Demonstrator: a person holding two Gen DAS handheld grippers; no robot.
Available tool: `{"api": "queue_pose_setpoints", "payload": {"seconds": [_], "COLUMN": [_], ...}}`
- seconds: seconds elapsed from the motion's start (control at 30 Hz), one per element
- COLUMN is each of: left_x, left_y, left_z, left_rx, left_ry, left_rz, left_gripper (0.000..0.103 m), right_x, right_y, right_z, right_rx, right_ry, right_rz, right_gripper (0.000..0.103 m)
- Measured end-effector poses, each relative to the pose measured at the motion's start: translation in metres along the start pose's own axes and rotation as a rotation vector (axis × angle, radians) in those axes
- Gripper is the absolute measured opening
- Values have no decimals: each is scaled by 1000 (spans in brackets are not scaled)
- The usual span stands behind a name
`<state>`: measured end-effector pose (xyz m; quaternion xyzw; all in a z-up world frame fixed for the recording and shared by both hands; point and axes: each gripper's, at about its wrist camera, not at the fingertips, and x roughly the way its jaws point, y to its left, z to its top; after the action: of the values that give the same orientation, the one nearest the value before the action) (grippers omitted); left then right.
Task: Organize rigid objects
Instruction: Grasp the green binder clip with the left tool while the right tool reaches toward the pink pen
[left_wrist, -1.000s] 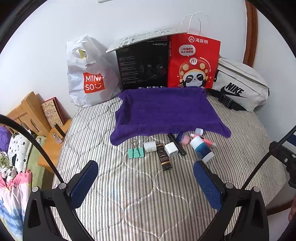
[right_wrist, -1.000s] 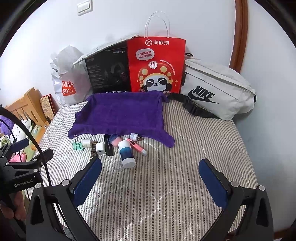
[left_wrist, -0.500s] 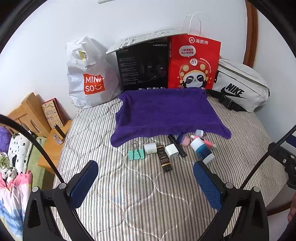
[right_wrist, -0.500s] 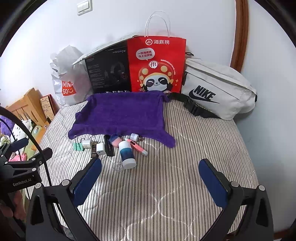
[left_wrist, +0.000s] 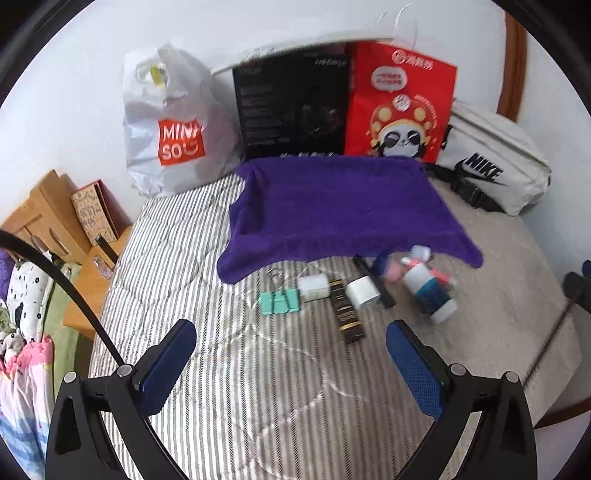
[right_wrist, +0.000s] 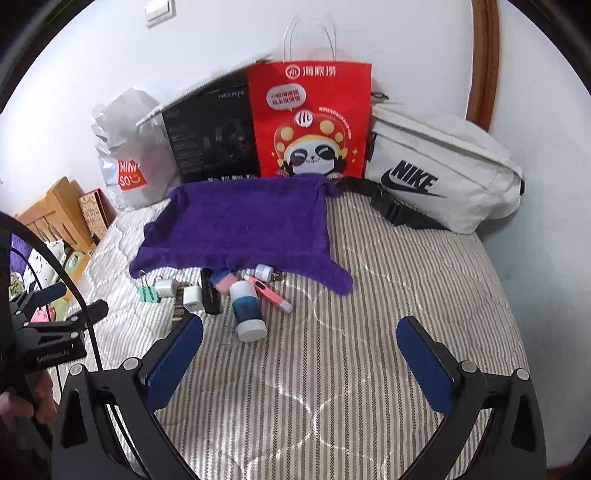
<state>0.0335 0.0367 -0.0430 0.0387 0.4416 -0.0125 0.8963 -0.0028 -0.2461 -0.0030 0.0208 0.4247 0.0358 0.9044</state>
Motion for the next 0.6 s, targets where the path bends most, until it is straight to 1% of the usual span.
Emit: {"api": "queue_pose_setpoints", "payload": {"seconds": [0.17, 0.33, 0.53, 0.6], "left_x": [42, 87, 129, 136], "left_y": [18, 28, 29, 31], "left_z": [-5, -4, -7, -7], "left_rx": [-20, -51, -48, -57], "left_ry": [50, 93, 137, 138], "left_rz": [35, 11, 38, 32], "left_gripper": [103, 103, 103, 103], "right_x": [20, 38, 52, 56], "right_y": [-5, -8, -10, -11], "right_z": [-5, -10, -15, -17], "right_rx": [2, -1, -22, -26], "right_ry": [43, 85, 126, 142], "right_rz": [1, -5, -31, -41], "right_gripper": [103, 103, 103, 103]}}
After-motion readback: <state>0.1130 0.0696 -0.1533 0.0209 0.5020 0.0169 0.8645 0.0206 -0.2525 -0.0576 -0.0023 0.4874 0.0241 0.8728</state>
